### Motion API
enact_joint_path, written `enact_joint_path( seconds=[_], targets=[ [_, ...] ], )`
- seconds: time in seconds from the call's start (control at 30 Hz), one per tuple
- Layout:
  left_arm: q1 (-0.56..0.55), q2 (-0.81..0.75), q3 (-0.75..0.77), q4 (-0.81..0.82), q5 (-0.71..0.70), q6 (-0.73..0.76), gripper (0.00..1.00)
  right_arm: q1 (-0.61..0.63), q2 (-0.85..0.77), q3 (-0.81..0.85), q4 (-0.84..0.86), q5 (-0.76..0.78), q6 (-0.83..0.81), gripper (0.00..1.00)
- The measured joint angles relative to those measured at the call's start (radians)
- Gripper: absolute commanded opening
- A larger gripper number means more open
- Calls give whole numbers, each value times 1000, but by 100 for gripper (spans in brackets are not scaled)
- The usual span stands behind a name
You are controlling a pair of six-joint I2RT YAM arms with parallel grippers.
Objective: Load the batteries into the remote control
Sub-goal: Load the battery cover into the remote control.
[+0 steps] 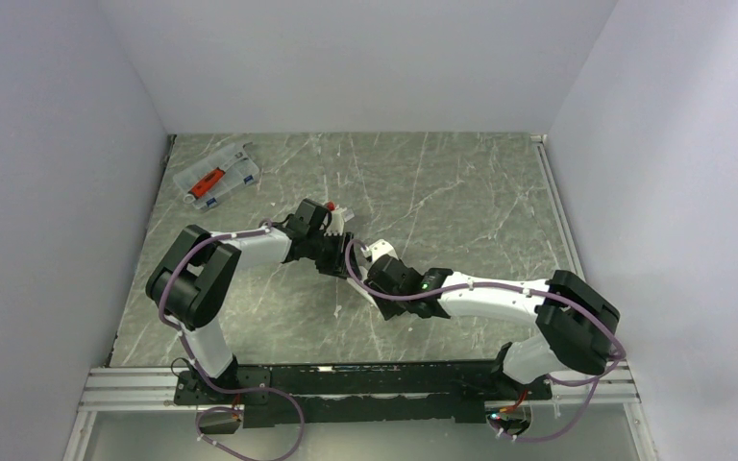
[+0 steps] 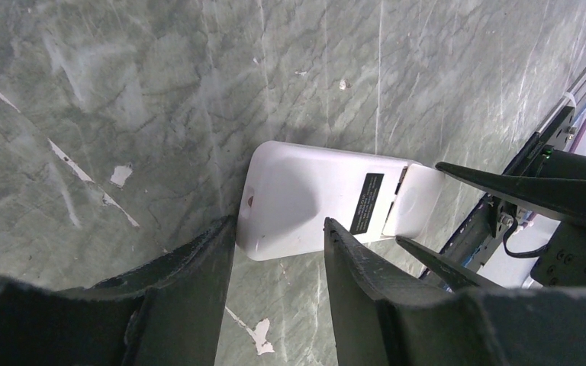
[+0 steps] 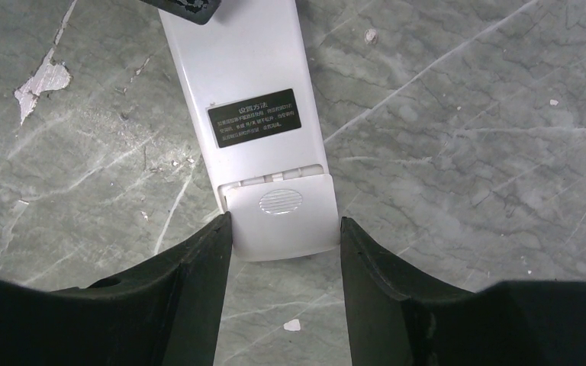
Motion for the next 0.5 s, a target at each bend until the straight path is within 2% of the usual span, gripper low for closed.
enact_joint_path(
  seconds=[0.5],
  targets=[
    [1,0,-7,17,4,-1,51,-1,0,2,-5,-18,5,35]
  ],
)
